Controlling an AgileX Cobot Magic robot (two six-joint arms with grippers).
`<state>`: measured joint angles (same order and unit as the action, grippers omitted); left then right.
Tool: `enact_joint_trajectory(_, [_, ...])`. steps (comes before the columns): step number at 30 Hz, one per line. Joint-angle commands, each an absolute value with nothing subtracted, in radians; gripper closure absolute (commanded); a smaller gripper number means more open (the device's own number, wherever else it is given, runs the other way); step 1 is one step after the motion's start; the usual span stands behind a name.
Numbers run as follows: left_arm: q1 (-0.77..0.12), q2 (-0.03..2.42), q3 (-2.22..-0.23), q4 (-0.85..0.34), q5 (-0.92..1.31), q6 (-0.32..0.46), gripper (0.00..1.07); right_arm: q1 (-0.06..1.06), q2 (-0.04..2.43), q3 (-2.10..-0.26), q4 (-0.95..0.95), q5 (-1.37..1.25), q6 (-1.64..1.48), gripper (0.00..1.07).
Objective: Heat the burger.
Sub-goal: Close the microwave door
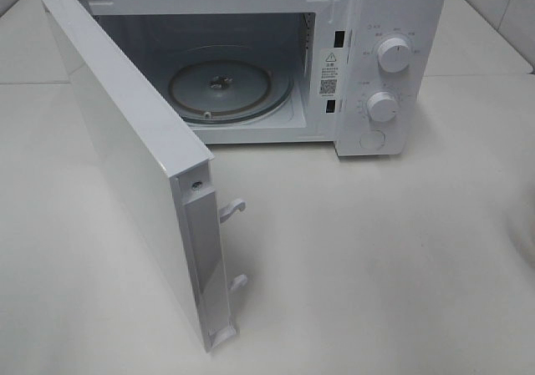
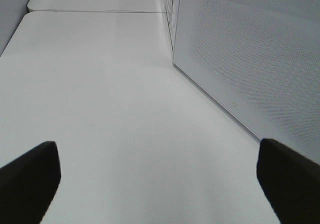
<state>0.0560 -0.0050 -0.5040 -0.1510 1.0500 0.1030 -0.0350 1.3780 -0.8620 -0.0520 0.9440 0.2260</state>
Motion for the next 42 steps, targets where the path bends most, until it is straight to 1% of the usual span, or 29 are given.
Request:
enact_joint_trajectory(1, [0.06,-0.02,-0.5,-0.154,1.037,0.096,0.06,-0.034,1.248,-0.838,-0.017,0.981,0.192,0.16])
enact_joint_trajectory(2, [0.06,-0.02,-0.5,-0.154,1.037,0.096,0.06,-0.034,1.248,-0.838,-0.017,0.981,0.192,0.16])
enact_joint_trajectory(4, [0.06,-0.02,-0.5,-0.154,1.037,0.096,0.06,-0.034,1.099,-0.768,-0.024,0.95,0.179,0.16])
enact_joint_trajectory(5, [0.06,-0.02,-0.5,-0.154,1.037,0.096,0.06,-0.034,1.099,-0.768,-0.024,0.95,0.179,0.16])
enact_joint_trajectory(6, [0.06,-0.02,-0.5,-0.154,1.037,0.096,0.06,-0.034,0.996,-0.722,-0.025,0.941,0.173,0.16])
enact_joint_trajectory(7, [0.06,-0.02,-0.5,-0.154,1.037,0.096,0.06,-0.034,0.941,-0.7,-0.025,0.942,0.171,0.16])
enact_joint_trajectory(8, [0.06,-0.02,-0.5,-0.154,1.037,0.096,0.06,-0.034,0.941,-0.7,-0.025,0.942,0.171,0.16])
enact_joint_trajectory(9, [0.06,-0.02,-0.5,-0.154,1.037,0.096,0.06,-0.034,0.837,-0.667,-0.025,0.96,0.171,0.16])
enact_joint_trajectory(10, [0.06,-0.02,-0.5,-0.154,1.037,0.096,0.06,-0.034,0.79,-0.652,-0.025,0.972,0.171,0.16])
enact_joint_trajectory(11, [0.06,-0.02,-0.5,-0.154,1.037,0.096,0.06,-0.034,0.79,-0.652,-0.025,0.972,0.171,0.16])
enact_joint_trajectory(13, [0.06,-0.02,-0.5,-0.154,1.037,0.096,0.06,-0.034,0.631,-0.621,-0.025,1.029,0.168,0.16])
enact_joint_trajectory(16, [0.06,-0.02,-0.5,-0.154,1.037,0.096,0.06,-0.034,0.593,-0.617,-0.025,1.039,0.168,0.16])
enact_joint_trajectory(18, [0.06,-0.02,-0.5,-0.154,1.037,0.096,0.06,-0.034,0.478,-0.616,-0.041,1.088,0.141,0.16])
enact_joint_trajectory(21, [0.06,-0.02,-0.5,-0.154,1.037,0.096,0.06,-0.034,0.454,-0.616,-0.053,1.099,0.138,0.16])
enact_joint_trajectory(27, [0.06,-0.02,-0.5,-0.154,1.037,0.096,0.06,-0.034,0.323,-0.61,-0.049,1.125,0.117,0.15])
enact_joint_trajectory(29, [0.06,-0.02,-0.5,-0.154,1.037,0.096,0.06,-0.032,0.255,-0.578,-0.051,1.118,0.107,0.08])
enact_joint_trajectory(31, [0.06,-0.02,-0.5,-0.154,1.037,0.096,0.06,-0.03,0.217,-0.551,-0.04,1.112,0.088,0.08])
enact_joint_trajectory(36, [0.06,-0.02,-0.5,-0.154,1.037,0.096,0.06,0.024,0.135,-0.53,0.024,1.092,0.0,0.08])
enact_joint_trajectory(42, [0.06,-0.02,-0.5,-0.154,1.037,0.096,0.06,0.026,0.056,-0.5,0.072,1.057,-0.037,0.08])
